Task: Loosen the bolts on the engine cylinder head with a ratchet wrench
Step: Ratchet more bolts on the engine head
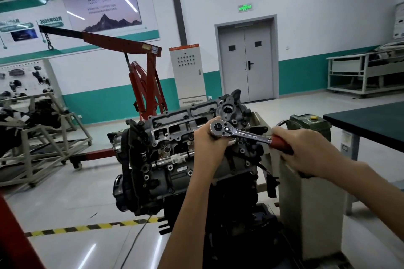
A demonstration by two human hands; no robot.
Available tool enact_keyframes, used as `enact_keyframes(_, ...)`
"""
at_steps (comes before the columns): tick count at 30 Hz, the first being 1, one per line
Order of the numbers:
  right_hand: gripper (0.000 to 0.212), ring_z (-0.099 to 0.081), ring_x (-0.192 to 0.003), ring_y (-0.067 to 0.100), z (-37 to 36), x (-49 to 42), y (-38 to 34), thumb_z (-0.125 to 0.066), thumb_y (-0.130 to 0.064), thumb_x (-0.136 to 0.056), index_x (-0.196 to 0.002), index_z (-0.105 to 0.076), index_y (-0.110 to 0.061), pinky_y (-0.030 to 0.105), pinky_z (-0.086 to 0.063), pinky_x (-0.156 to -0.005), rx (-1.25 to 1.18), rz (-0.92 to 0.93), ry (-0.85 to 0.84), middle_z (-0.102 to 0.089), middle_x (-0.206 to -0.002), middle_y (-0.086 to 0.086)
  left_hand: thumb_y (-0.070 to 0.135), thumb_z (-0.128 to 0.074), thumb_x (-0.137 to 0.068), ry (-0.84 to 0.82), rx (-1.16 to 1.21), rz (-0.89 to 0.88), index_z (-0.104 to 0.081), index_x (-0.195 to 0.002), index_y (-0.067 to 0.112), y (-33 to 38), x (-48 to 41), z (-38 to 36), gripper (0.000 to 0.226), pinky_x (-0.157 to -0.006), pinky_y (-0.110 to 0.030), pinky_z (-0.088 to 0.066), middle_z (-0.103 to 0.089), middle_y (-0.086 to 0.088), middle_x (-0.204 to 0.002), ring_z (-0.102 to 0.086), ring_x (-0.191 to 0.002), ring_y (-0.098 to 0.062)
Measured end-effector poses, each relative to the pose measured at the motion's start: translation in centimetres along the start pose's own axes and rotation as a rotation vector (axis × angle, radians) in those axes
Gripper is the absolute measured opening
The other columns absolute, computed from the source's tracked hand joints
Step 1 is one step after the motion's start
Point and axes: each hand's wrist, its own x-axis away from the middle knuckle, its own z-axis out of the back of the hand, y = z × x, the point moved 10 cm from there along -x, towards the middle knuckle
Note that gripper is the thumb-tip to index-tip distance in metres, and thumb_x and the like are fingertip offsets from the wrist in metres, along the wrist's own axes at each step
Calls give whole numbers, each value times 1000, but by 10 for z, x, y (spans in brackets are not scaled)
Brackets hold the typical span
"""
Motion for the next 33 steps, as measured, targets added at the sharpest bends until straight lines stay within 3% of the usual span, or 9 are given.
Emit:
enact_keyframes(4,28,-56,-54,9,-40,34,-22,-62,-10,-78,-99,-49,-20,23,-49,-55,-285,-146,-7,-53,-65,-7,-9,-58,-74,63,-41,-71,-38,-57,30,5,3,3,47,-50,-13,-27,-44,16,-50,-34,-50,-1)
enact_keyframes(9,34,-56,-54,0,-85,60,-88,-63,-8,-76,-90,-42,-31,10,-41,-48,-733,-356,136,-52,-62,-10,-7,-60,-82,130,59,-4,-39,-57,34,-1,5,-2,53,-53,-24,-29,-39,17,-52,-29,-54,-1)
enact_keyframes(15,33,-51,-46,-2,-77,54,-62,-65,-5,-74,-103,-53,-15,2,-36,-47,-596,-284,63,-46,-57,-12,-14,-52,-81,42,3,51,-35,-57,23,-8,2,1,47,-52,-23,-28,-35,15,-50,-28,-52,-1)
enact_keyframes(19,26,-59,-54,11,-37,26,-19,-64,-6,-77,-99,-54,-15,29,-53,-55,-292,-42,-52,-61,-68,0,-15,-54,-76,5,-22,31,-38,-54,22,-2,2,0,46,-48,-11,-28,-42,16,-46,-34,-47,-1)
enact_keyframes(23,28,-58,-58,12,-8,1,-4,-65,-9,-76,-102,-57,-13,28,-51,-58,-77,67,4,-61,-70,-3,-13,-57,-80,-21,-6,10,-39,-55,22,-1,1,0,47,-50,-13,-30,-42,15,-47,-35,-48,0)
enact_keyframes(25,28,-55,-56,6,-20,11,-8,-65,-8,-77,-103,-56,-14,20,-49,-56,-151,7,7,-57,-68,-6,-13,-57,-79,14,-46,-26,-38,-56,24,1,2,2,47,-49,-17,-27,-41,14,-49,-32,-49,-2)
enact_keyframes(28,26,-53,-50,12,-49,43,-35,-65,-6,-74,-93,-52,-17,26,-46,-50,-425,-165,86,-54,-60,-3,-15,-57,-76,96,-48,-81,-42,-62,26,4,7,4,46,-51,-14,-31,-45,12,-53,-39,-52,-3)
enact_keyframes(31,29,-53,-49,3,-78,61,-75,-64,-7,-75,-90,-47,-25,10,-38,-45,-675,-340,161,-49,-58,-9,-13,-59,-79,129,46,-58,-42,-62,23,4,9,-3,43,-52,-16,-33,-41,10,-55,-36,-53,-2)
enact_keyframes(33,32,-55,-55,-1,-95,61,-98,-63,-8,-76,-85,-43,-31,10,-41,-47,-812,-371,150,-51,-62,-7,-15,-57,-80,119,137,-22,-37,-61,22,-1,8,-5,46,-52,-14,-29,-35,14,-56,-29,-54,0)
